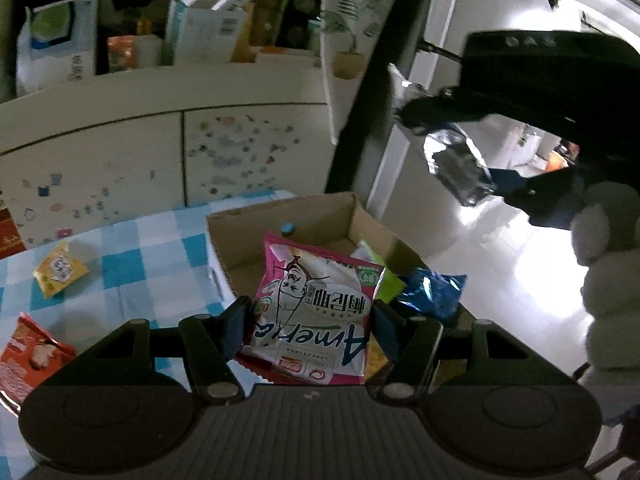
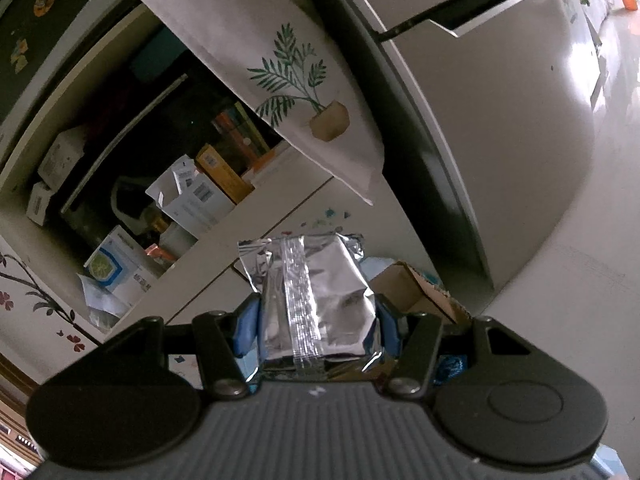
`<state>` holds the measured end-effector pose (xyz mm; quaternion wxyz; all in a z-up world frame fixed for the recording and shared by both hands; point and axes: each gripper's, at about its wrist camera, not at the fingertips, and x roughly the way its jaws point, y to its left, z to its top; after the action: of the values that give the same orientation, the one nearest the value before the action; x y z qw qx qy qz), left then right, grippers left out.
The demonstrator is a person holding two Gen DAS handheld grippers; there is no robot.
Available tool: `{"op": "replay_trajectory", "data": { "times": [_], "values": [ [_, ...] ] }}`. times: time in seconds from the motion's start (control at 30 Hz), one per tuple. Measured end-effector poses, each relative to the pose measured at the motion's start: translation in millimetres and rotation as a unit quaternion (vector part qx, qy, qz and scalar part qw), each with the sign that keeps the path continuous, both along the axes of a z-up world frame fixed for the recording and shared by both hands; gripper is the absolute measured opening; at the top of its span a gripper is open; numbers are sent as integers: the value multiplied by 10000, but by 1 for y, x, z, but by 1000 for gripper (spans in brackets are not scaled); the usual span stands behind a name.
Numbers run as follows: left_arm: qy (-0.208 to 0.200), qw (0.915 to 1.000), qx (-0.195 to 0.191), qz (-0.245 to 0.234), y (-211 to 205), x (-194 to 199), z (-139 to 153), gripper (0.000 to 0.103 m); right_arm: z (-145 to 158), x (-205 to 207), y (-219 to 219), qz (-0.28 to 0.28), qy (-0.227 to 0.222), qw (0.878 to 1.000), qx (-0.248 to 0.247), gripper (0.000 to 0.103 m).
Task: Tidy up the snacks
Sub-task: 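Open the left tool over the box while the right tool releases the silver packet into it, then move the left tool to the red-orange packet while the right tool moves toward the small yellow packet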
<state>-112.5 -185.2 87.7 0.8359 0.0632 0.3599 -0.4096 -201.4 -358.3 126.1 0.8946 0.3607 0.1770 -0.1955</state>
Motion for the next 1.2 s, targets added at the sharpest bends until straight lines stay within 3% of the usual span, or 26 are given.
{"op": "replay_trajectory", "data": {
  "times": [0.27,0.33,0.4,0.53,0.67,0.73,0.93,1.2],
  "values": [
    [50,9995,108,-277,-16,-12,-2,72,-2,2,-3,-43,67,9999,132,62],
    [-13,9996,141,-255,-17,-14,-1,89,-4,2,-3,-62,98,9998,185,64],
    [-99,9997,113,-203,-15,-15,3,93,-4,2,-4,-85,58,9997,238,78],
    [-48,9998,109,-138,-10,-10,8,93,-1,0,-3,-103,-80,9997,220,85],
    [309,9995,79,-72,1,2,12,94,4,3,3,-177,-79,9998,23,89],
    [297,9995,124,27,6,7,14,99,7,5,8,-215,-75,9996,-138,90],
    [291,9989,161,336,31,18,16,99,7,14,20,-406,245,9977,-483,90],
    [271,9972,152,675,71,40,16,99,10,22,31,-53,302,9967,-753,90]
  ]
}}
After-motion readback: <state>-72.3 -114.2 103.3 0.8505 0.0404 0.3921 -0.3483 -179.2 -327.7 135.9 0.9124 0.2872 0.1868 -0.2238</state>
